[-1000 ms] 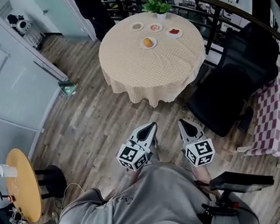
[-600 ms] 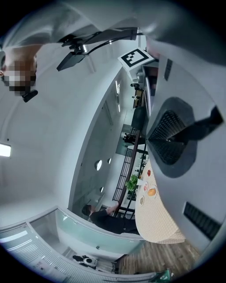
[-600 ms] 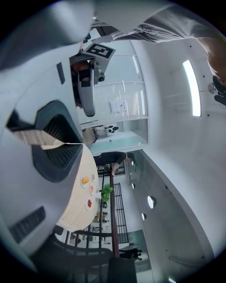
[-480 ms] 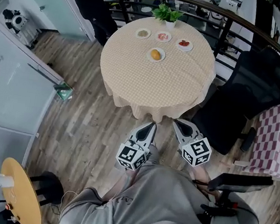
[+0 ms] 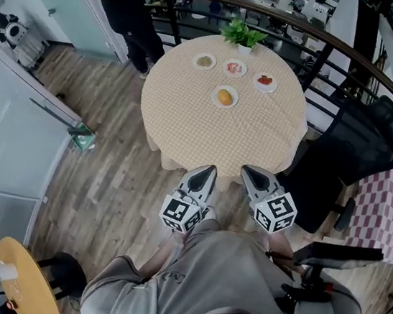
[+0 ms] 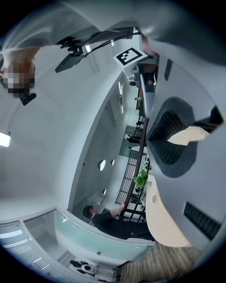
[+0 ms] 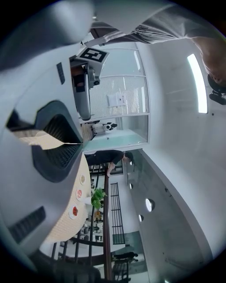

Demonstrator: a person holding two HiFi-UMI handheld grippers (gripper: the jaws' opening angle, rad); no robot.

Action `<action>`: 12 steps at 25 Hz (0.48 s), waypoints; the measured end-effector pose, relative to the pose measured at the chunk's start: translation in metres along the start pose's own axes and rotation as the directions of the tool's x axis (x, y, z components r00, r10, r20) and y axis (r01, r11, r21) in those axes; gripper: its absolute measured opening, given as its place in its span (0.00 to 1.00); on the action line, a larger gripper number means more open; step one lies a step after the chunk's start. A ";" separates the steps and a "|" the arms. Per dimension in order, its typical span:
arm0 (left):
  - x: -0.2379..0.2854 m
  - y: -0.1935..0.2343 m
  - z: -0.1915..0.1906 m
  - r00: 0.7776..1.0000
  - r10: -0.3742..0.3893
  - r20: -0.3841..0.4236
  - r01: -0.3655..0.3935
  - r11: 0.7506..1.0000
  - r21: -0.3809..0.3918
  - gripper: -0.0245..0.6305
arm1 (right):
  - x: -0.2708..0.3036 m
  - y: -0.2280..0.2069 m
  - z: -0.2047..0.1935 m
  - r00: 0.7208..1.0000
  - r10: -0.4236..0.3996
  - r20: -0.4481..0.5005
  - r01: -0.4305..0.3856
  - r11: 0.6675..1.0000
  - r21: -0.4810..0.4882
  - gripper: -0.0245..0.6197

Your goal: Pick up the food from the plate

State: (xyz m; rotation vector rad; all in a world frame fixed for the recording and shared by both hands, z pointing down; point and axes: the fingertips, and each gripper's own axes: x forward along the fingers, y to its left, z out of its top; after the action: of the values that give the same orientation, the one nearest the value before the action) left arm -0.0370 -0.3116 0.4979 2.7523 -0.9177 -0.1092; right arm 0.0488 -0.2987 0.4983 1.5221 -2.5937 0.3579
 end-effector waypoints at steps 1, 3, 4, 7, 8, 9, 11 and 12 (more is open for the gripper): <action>0.004 0.007 0.002 1.000 -0.005 -0.002 0.005 1.000 0.001 0.05 | 0.007 -0.003 0.002 1.000 -0.005 0.001 0.005 1.000 0.001 0.06; 0.010 0.020 0.003 1.000 -0.016 -0.013 0.017 1.000 0.008 0.05 | 0.019 -0.007 0.006 1.000 -0.013 0.004 0.013 1.000 0.006 0.06; 0.013 0.024 0.003 1.000 -0.023 -0.019 0.023 1.000 0.012 0.05 | 0.024 -0.009 0.008 1.000 -0.017 0.006 0.017 1.000 0.010 0.06; 0.021 0.033 0.010 0.999 -0.039 -0.021 0.040 0.999 0.029 0.05 | 0.037 -0.014 0.014 1.000 -0.027 0.013 0.027 0.999 0.017 0.06; 0.022 0.035 0.013 0.999 -0.039 -0.016 0.040 0.999 0.033 0.05 | 0.042 -0.015 0.016 0.999 -0.031 0.015 0.030 0.999 0.017 0.06; 0.023 0.036 0.016 0.999 -0.036 -0.011 0.036 0.999 0.035 0.05 | 0.045 -0.018 0.019 0.999 -0.035 0.020 0.035 0.999 0.017 0.06; 0.025 0.039 0.018 1.000 -0.022 -0.001 0.022 0.999 0.031 0.05 | 0.049 -0.023 0.027 0.998 -0.046 0.044 0.045 0.999 0.014 0.06; 0.025 0.041 0.019 1.000 -0.013 0.002 0.013 1.000 0.026 0.05 | 0.051 -0.025 0.033 0.997 -0.051 0.060 0.050 0.999 0.007 0.06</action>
State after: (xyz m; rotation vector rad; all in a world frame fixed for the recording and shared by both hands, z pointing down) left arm -0.0435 -0.3616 0.4898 2.7824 -0.9082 -0.1039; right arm 0.0466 -0.3621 0.4815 1.6215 -2.5951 0.3197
